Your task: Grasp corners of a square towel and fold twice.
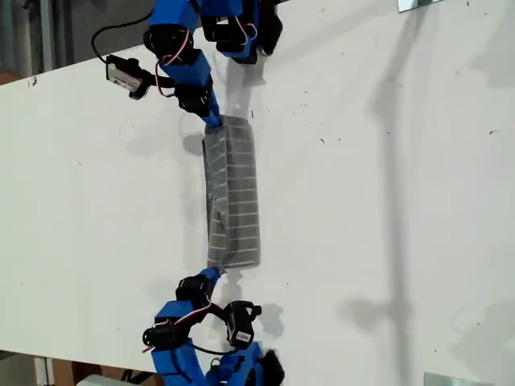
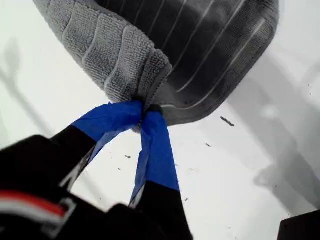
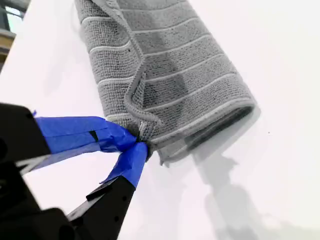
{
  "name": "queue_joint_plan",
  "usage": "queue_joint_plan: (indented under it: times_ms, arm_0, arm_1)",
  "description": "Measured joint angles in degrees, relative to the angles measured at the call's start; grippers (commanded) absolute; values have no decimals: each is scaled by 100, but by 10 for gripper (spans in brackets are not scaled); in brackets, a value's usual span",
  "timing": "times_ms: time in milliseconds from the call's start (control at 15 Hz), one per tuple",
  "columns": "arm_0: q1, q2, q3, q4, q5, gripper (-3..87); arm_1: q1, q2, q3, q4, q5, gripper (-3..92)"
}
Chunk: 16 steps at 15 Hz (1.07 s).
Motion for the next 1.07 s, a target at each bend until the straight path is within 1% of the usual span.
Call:
queue_joint_plan:
  times_ms: [200,400,600,800,933,1067]
  arm_0:
    - [-527,-703,-44,-202,272,-1]
    - [-826,-1327,-431,-211,510,-1]
    - [-1169,-1828,-967,-88,791,-1]
    - [-1494,-2812,-1582,-70,1011,-1]
    - [-1521,-3146,-1828,-9,1055,-1]
    - [-1380,-3120,-2030,220,1037,-1]
  arm_1:
    - [571,-378,149,-413,-510,-1]
    - [1046,-1433,132,-967,-993,-1]
    - [1547,-2338,-185,-1143,-1450,-1]
    - [1925,-3586,-800,-1239,-1819,-1]
    - [1978,-3964,-1072,-1239,-1898,-1]
    - [1978,-3973,-1248,-1099,-1898,-1]
